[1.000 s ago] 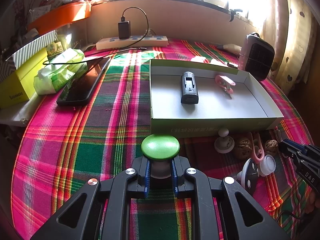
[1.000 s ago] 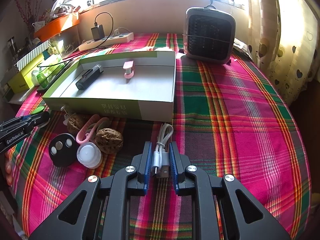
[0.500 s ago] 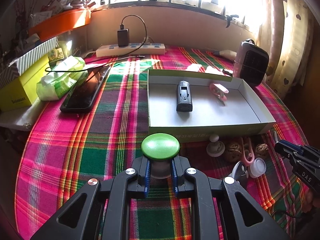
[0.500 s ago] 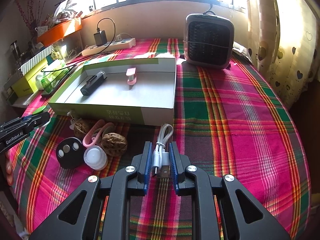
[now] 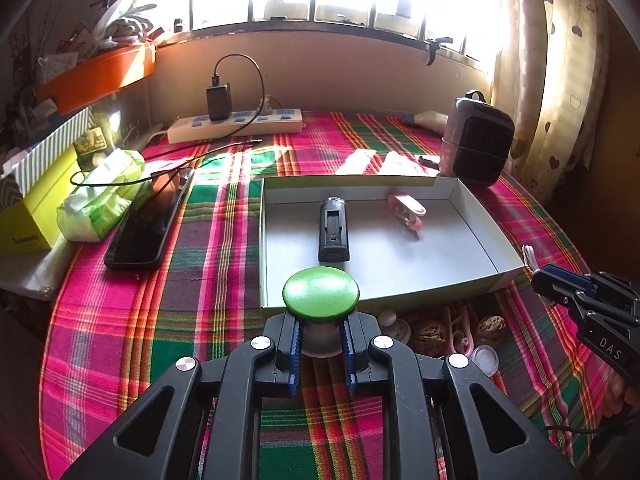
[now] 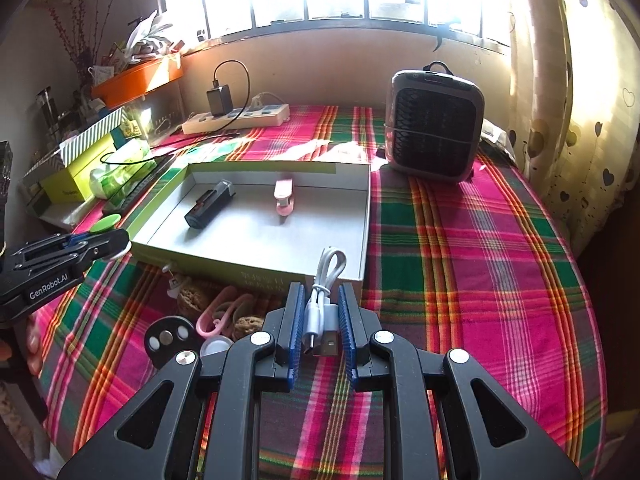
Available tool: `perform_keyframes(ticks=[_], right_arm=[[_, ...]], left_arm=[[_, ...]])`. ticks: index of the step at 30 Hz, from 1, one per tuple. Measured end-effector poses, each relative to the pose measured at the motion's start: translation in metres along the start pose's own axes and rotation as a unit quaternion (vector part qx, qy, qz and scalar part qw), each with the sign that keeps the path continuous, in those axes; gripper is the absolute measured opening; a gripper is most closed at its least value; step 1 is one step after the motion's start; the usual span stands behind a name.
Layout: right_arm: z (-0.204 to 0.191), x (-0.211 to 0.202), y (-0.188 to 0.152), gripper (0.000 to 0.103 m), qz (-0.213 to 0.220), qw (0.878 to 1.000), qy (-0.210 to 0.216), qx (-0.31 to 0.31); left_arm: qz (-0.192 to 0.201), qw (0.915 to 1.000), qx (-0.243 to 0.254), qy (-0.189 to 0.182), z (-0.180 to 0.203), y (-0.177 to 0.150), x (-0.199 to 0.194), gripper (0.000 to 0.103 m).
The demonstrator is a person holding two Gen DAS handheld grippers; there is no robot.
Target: Organize objects
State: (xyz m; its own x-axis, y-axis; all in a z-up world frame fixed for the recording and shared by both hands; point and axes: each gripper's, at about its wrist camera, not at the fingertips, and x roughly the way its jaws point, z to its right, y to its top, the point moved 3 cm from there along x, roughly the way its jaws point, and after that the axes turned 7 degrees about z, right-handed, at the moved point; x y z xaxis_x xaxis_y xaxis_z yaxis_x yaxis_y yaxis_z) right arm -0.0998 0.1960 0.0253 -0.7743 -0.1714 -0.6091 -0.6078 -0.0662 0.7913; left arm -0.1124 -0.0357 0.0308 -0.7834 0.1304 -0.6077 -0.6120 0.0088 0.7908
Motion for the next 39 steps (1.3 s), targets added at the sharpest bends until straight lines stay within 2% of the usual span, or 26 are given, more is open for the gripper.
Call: perform_keyframes(ticks=[14,20,27,39], right_arm=[[-0.006,0.033,0.040,0.019,-0.006,0.999,0.013,-0.034],[0.000,0.057,0.055,0.019,-0.019,0.999,0.008,-0.027],[0.003,0.084,0.065,0.019,-0.034,0.999,0.000,-0.033],[0.008,0.117,0.064,0.019,-0.068,0.997,0.016,-0.022]], left_arm=[[0.002,0.9995,0.013,-0.028,0.020,0.033,0.028,0.015],[0.003,0.9989,0.027,-0.038,0.032,0.047,0.045,0.015],[-0.017,0.9983,0.025,-0.051,0.043,0.056,0.074,0.015],[-0.047,0.9968,0.029,-0.058,0.052,0.061,0.111,0.015]])
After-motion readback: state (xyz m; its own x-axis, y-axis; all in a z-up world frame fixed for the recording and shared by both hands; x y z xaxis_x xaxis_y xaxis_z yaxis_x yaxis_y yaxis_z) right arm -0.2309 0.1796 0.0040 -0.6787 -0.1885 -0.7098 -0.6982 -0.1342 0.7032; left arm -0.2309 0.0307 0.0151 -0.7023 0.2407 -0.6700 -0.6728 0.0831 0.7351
